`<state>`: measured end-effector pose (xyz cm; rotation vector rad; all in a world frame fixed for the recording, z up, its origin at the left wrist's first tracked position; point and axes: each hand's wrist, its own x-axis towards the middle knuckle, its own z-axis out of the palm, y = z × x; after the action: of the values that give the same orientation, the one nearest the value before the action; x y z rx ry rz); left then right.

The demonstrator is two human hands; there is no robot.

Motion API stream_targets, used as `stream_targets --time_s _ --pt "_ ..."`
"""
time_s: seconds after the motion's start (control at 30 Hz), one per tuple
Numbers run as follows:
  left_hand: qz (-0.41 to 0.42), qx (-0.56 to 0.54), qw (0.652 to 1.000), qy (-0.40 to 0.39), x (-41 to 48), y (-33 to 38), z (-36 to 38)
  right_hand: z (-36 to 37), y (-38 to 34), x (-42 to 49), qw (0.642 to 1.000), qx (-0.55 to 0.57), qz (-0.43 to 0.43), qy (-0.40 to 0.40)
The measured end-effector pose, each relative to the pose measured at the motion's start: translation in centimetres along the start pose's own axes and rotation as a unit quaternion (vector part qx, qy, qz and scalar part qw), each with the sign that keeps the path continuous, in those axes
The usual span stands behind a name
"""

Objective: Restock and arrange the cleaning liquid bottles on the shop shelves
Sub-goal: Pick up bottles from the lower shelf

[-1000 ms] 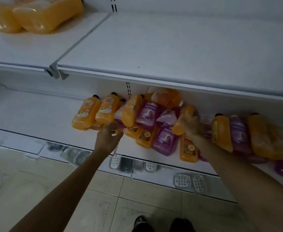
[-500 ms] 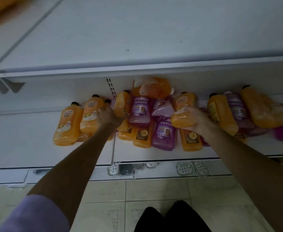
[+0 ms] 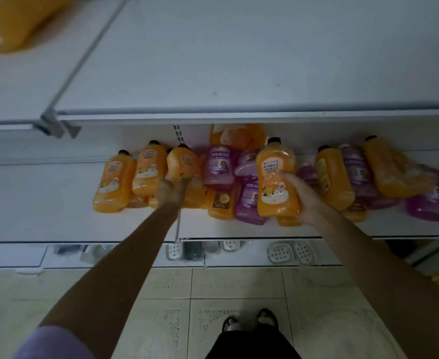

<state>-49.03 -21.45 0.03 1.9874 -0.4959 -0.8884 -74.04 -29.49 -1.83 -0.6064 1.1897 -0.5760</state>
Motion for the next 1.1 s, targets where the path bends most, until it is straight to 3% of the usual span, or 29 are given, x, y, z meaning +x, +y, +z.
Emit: stream_targets --time_s 0.1,0.2,0.37,0.47,0.57,0.67,0.83,1.1 --pt "-0.029 -0.129 0.991 -0.036 -1.9 -1.3 -2.1 2.0 0.7 -1.0 0.997 -0.066 -0.034 -0.02" --pt "-0.041 -0.219 0.975 -0.023 -3.7 -2.2 -4.9 4.4 1.2 -2.7 0.989 -0.122 -0.027 -0.079" --pt "-0.05 -0.24 0.966 0.081 -8.3 -4.6 -10.4 9.3 2.5 -6.2 0.962 -0.19 -0.11 -0.164" --pt "-0.013 -0.266 0.956 0.121 -11.9 -5.6 -13.2 11.5 3.0 -9.7 0.901 -0.311 -0.227 -0.2" --pt "0.026 -0.269 0.947 0.176 -15.7 -5.0 -15.7 13.7 3.1 -14.0 0.844 -0.378 -0.29 -0.247" --pt "0.06 -0.269 0.938 0.21 -18.8 -3.9 -18.6 16.0 2.5 -18.4 0.806 -0.376 -0.352 -0.292" --pt "0.127 -0.31 0.908 0.251 -22.5 -0.7 -23.2 20.1 -1.0 -24.0 0.753 -0.358 -0.467 -0.294" --pt "0.258 -0.316 0.891 0.198 -23.9 6.5 -26.4 24.9 -8.0 -27.3 0.741 -0.329 -0.52 -0.269"
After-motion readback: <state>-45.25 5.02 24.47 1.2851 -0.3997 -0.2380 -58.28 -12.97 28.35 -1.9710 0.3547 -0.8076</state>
